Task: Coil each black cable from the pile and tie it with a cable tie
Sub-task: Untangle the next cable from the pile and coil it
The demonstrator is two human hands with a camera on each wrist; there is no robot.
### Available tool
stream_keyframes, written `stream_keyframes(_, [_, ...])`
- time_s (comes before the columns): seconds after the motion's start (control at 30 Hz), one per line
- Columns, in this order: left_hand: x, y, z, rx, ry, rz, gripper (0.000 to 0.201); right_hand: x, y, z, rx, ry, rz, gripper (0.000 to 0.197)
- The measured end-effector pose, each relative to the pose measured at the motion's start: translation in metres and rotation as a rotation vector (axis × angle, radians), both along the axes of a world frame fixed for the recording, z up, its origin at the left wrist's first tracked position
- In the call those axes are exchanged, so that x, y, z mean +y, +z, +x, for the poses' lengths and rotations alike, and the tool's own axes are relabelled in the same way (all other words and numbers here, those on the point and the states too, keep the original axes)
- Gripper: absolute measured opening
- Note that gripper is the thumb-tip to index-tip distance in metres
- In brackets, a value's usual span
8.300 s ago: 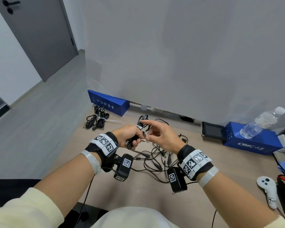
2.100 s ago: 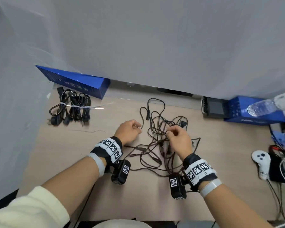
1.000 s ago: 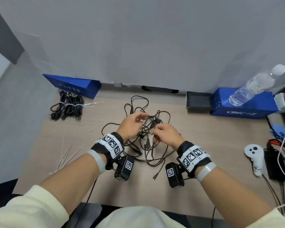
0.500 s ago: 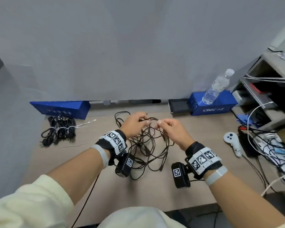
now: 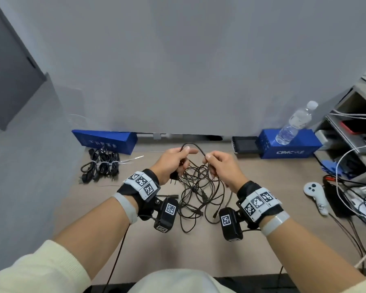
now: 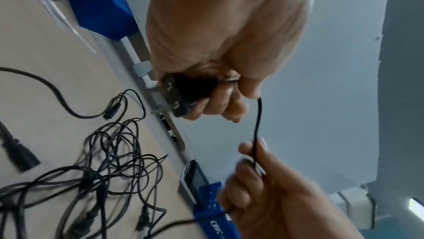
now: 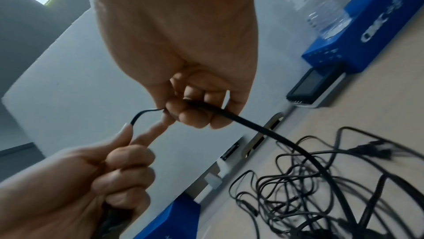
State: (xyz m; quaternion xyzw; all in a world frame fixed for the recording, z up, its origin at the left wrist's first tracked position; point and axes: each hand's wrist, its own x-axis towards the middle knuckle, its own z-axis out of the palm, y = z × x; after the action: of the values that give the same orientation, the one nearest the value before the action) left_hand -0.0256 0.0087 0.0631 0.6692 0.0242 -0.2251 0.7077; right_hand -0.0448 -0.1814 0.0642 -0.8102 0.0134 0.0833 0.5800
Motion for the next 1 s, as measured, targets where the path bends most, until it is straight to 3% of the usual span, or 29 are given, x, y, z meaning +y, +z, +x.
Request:
stream_keyframes(0.17, [-0.004, 0.012, -0.01, 0.048, 0.109, -0.202, 0.044, 0.03, 0.014, 0.005, 0.036, 0.154, -0.001, 0.035])
stream_keyframes(0.33, [-0.009, 0.019, -0.016, 0.002, 0.277, -0.174, 0.04, 0.035, 0.018, 0.004, 0.054, 0.282, -0.048, 0.044])
stream_keyframes(0.57, [0.009, 0.036, -0.014, 0.045, 0.604, -0.484, 0.034, 0.016, -0.014, 0.002, 0.062, 0.489, -0.236, 0.029])
stream_keyframes(0.73, [0.036, 0.042, 0.001, 0.054, 0.753, -0.567, 0.037, -0.023, -0.051, 0.014, 0.155, 0.36, -0.288, 0.018])
stream_keyframes(0.93, [0.053, 0.067, 0.006, 0.0, 0.763, -0.483, 0.036, -0.054, -0.077, 0.019, 0.252, 0.204, -0.671, 0.031])
stream_keyframes(1.0, [0.057, 0.069, 0.005, 0.013, 0.727, -0.431, 0.034, -0.059, -0.078, 0.015, 0.278, 0.209, -0.72, 0.025])
